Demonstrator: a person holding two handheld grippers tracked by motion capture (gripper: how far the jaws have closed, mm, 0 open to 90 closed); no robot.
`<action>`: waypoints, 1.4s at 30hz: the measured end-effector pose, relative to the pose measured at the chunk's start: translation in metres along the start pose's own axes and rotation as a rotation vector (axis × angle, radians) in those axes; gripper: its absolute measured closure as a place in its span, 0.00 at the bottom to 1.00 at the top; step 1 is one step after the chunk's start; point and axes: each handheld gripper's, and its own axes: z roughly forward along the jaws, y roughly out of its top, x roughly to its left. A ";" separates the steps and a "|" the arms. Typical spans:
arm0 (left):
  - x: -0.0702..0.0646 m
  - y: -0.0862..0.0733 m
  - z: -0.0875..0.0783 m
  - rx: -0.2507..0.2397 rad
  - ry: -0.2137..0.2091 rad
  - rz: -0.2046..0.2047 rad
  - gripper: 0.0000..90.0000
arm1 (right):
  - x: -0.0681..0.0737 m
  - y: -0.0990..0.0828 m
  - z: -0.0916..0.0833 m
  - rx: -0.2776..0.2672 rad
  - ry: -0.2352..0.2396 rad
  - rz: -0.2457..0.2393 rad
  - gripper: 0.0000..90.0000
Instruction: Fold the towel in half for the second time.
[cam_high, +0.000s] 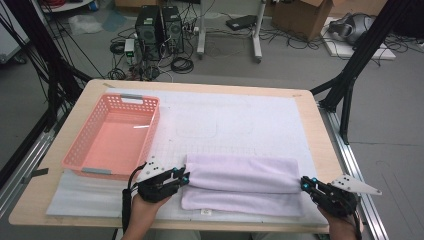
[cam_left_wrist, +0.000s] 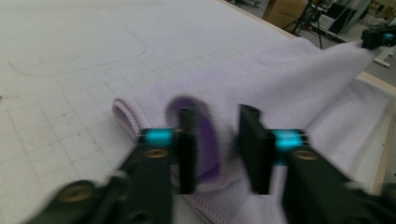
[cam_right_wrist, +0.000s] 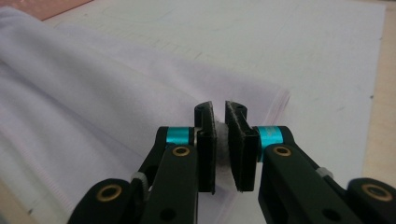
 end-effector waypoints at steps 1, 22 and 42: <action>0.000 0.000 -0.001 0.004 -0.002 -0.007 0.52 | 0.000 0.000 -0.001 0.012 0.013 0.014 0.85; -0.006 -0.014 -0.022 -0.003 -0.025 -0.014 0.83 | 0.006 -0.012 -0.013 0.066 0.047 0.012 0.90; -0.021 -0.023 0.003 0.157 0.002 0.007 0.55 | 0.015 -0.027 0.004 0.223 -0.001 -0.032 0.72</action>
